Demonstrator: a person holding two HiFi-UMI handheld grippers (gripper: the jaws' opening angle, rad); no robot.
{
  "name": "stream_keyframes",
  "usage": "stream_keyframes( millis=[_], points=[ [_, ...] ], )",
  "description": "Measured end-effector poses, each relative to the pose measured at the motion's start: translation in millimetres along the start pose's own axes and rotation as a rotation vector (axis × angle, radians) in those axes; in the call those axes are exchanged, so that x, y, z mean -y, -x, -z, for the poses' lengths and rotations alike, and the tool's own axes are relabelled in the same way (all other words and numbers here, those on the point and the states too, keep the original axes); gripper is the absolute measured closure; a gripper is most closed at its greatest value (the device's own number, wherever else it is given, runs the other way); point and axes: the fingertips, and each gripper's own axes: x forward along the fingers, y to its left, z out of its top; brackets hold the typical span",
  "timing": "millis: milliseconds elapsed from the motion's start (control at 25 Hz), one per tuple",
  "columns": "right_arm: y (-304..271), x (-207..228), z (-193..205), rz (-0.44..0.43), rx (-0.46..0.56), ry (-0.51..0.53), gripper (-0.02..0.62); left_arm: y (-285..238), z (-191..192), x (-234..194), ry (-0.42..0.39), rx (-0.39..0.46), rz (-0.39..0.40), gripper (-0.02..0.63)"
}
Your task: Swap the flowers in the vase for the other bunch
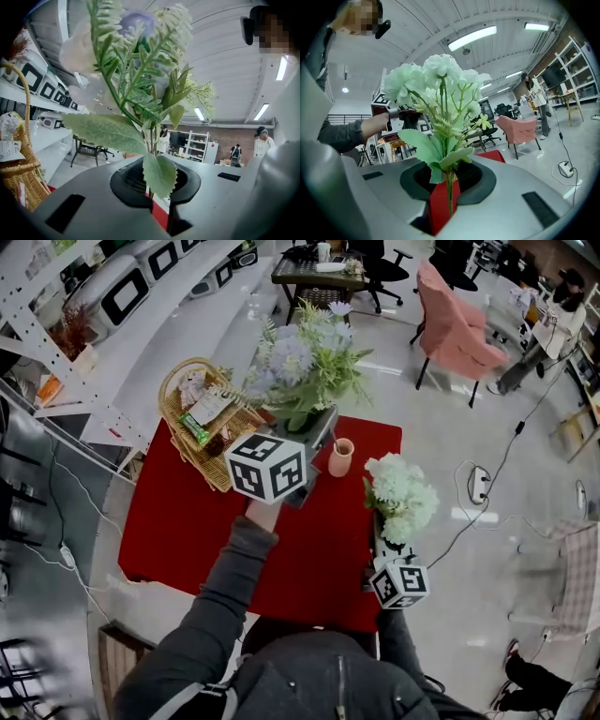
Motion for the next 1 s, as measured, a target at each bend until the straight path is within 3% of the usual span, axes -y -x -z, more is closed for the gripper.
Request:
stream_keyframes(
  millis=[360,1000],
  points=[
    [-2,2,1,0.004,-0.003,-0.007,0.518,-18,9,-10,-0.006,-0.025,-0.008,0.569],
    [-5,7,5,-0.013,-0.019,-0.008,0.518,-41,70,-20,0.018,-0.096,-0.008,0.569]
  ],
)
